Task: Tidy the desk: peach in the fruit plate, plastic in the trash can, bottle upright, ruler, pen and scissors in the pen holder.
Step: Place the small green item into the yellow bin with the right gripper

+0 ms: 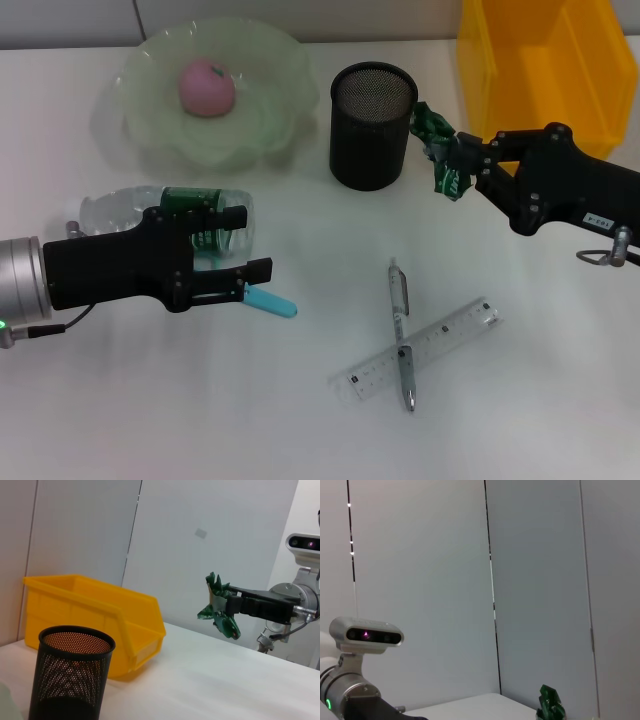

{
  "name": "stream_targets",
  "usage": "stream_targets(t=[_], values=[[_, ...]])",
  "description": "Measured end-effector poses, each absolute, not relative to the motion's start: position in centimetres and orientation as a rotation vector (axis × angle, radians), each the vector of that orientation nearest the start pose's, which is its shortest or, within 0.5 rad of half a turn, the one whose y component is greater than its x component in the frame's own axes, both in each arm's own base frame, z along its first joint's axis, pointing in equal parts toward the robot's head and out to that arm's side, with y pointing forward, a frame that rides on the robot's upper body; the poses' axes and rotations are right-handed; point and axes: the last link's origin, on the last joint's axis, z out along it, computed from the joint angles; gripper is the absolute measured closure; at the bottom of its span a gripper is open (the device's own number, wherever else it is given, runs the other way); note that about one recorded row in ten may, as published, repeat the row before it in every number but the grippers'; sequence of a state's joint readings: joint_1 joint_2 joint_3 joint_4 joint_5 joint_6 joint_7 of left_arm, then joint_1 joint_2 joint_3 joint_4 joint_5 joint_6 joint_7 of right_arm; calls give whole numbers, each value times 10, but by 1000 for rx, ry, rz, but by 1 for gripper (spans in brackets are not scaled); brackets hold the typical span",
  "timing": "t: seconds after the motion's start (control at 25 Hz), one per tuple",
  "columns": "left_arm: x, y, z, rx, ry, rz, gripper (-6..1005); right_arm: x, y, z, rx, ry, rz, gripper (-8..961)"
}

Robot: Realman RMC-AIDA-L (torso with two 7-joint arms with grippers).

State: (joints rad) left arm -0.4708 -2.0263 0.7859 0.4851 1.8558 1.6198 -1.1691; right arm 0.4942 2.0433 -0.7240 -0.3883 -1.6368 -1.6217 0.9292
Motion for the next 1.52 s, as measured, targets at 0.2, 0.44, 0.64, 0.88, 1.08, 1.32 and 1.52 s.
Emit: stream_targets(t=[0.2,0.44,0.64,0.88,1.08,1.32,1.52], values=[[-278,297,-11,-2770,-521,-830,259,258,313,-2,-2512,286,1073,930],[-278,297,-11,-2770,-521,-828,260,257,314,-1,-2498,286,1086,929],[-280,295,-10,-2764,-528,-828,260,260,329,6,-2312,317,1084,930],[-281,295,-10,-2761,-529,-829,261,270,350,19,-2073,357,1044,930],[-281,295,-9,-2758,-529,-830,261,282,375,33,-1888,466,981,930],[-281,296,-9,-2757,-528,-831,261,287,402,40,-1770,557,888,931],[-281,297,-9,-2754,-527,-827,262,283,413,39,-1772,563,844,931]])
